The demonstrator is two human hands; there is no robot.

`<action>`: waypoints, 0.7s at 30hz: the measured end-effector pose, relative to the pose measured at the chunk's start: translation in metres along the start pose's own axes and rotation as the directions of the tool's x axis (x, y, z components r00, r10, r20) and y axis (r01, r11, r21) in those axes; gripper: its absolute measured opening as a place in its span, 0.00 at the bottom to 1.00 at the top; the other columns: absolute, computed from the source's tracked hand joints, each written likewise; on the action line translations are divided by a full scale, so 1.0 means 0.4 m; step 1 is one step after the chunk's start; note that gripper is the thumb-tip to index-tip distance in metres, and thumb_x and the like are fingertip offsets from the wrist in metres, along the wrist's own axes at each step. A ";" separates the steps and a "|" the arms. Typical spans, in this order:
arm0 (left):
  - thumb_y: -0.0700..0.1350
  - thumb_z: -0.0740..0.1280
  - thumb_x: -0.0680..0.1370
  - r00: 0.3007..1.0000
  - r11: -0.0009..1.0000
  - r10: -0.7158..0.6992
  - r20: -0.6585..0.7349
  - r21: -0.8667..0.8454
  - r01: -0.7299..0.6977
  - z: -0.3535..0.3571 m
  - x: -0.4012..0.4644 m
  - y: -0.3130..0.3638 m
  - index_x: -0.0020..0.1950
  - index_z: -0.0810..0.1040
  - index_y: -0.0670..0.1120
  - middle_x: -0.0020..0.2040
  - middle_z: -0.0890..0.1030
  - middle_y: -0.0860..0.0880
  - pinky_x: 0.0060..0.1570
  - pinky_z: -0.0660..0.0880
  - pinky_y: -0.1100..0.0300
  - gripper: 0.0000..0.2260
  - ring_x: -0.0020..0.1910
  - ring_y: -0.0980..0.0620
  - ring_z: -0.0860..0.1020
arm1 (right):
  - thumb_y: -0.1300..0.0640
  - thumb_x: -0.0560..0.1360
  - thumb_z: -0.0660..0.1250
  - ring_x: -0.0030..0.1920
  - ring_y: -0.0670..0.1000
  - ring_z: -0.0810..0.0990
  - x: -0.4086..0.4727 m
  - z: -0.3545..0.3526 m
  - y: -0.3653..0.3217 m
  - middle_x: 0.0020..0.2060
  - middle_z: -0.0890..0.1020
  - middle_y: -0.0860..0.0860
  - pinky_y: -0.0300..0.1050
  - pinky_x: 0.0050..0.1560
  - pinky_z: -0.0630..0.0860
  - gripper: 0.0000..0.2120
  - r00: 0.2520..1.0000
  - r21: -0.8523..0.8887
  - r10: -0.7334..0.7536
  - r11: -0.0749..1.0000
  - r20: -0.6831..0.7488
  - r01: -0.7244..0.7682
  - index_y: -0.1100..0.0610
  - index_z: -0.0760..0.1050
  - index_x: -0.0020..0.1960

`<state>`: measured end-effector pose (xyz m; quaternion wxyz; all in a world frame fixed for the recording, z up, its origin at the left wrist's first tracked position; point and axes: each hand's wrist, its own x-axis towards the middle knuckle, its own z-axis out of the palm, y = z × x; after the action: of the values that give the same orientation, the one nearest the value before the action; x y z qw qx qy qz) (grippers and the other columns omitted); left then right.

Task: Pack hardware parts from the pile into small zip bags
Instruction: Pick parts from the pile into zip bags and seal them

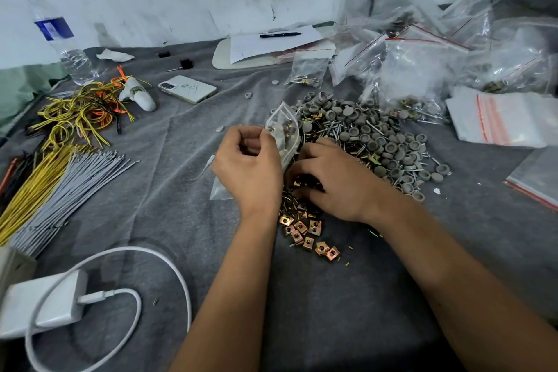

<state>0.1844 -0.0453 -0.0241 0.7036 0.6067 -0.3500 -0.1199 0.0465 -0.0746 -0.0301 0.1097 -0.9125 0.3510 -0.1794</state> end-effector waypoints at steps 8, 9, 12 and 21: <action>0.38 0.73 0.76 1.000 1.000 0.009 -0.005 0.010 -0.009 0.002 0.000 -0.001 0.39 0.80 0.49 0.32 0.79 0.56 0.35 0.73 0.68 0.09 0.31 0.62 0.75 | 0.45 0.76 0.71 0.55 0.49 0.67 0.002 -0.002 0.002 0.51 0.74 0.46 0.50 0.61 0.71 0.10 0.995 -0.018 -0.017 1.000 0.093 0.018 0.49 0.79 0.54; 0.38 0.73 0.76 1.000 1.000 0.013 -0.006 0.011 -0.013 0.002 0.000 -0.002 0.38 0.80 0.50 0.32 0.79 0.56 0.35 0.73 0.68 0.09 0.31 0.62 0.75 | 0.45 0.77 0.71 0.55 0.49 0.68 0.001 -0.001 0.002 0.51 0.75 0.47 0.50 0.61 0.70 0.10 0.996 -0.027 -0.015 0.999 0.087 0.017 0.50 0.78 0.54; 0.38 0.73 0.76 1.000 1.000 0.017 -0.007 0.015 -0.017 0.002 0.000 -0.003 0.38 0.80 0.50 0.32 0.79 0.56 0.35 0.73 0.68 0.09 0.31 0.62 0.76 | 0.49 0.80 0.68 0.52 0.47 0.67 -0.002 0.002 -0.003 0.48 0.73 0.46 0.49 0.60 0.70 0.09 1.000 -0.037 0.005 0.999 0.026 -0.004 0.52 0.70 0.50; 0.38 0.72 0.76 1.000 1.000 0.001 -0.010 0.008 0.000 0.001 0.003 -0.003 0.40 0.81 0.46 0.33 0.79 0.55 0.35 0.74 0.67 0.06 0.31 0.62 0.75 | 0.58 0.76 0.74 0.46 0.46 0.78 -0.012 -0.016 0.010 0.44 0.81 0.46 0.45 0.49 0.76 0.10 0.943 0.156 0.171 0.979 -0.287 -0.130 0.55 0.79 0.56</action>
<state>0.1851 -0.0465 -0.0248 0.7030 0.6100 -0.3471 -0.1152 0.0382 -0.0750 -0.0266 0.1302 -0.8359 0.4192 -0.3296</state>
